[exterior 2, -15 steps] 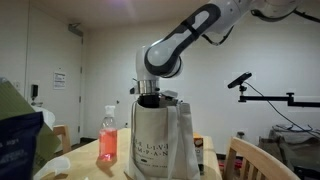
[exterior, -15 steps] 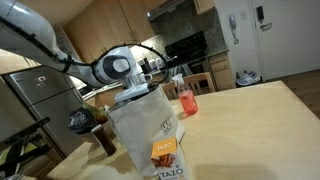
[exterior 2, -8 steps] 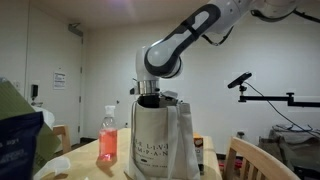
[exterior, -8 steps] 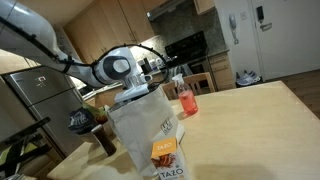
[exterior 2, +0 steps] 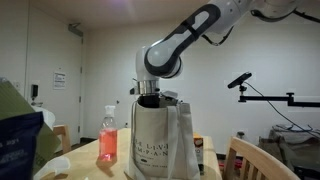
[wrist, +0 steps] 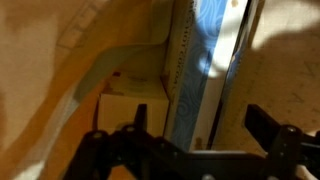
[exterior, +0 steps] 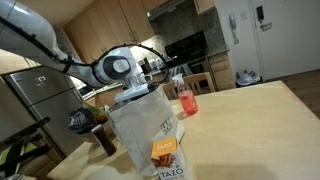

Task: Unpack the objects from the carrier bag to the table

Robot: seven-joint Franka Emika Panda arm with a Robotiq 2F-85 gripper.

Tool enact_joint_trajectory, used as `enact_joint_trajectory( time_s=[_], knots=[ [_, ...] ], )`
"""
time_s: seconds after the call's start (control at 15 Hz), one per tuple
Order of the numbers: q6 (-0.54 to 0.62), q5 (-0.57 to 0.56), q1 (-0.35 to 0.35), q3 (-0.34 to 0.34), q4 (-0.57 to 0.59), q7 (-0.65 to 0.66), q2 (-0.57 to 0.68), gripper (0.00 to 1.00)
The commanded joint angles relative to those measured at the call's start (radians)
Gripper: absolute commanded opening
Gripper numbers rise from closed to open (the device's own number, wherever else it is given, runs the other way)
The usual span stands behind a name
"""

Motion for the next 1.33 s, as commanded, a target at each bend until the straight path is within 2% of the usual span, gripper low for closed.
enact_joint_trajectory(
  time_s=[0.0, 0.53, 1.27],
  knots=[
    [-0.002, 0.004, 0.005, -0.005, 0.003, -0.002, 0.001, 1.00],
    [-0.002, 0.004, 0.005, -0.005, 0.003, -0.002, 0.001, 1.00],
    [-0.031, -0.015, 0.017, -0.012, 0.066, -0.005, 0.040, 1.00]
  ],
)
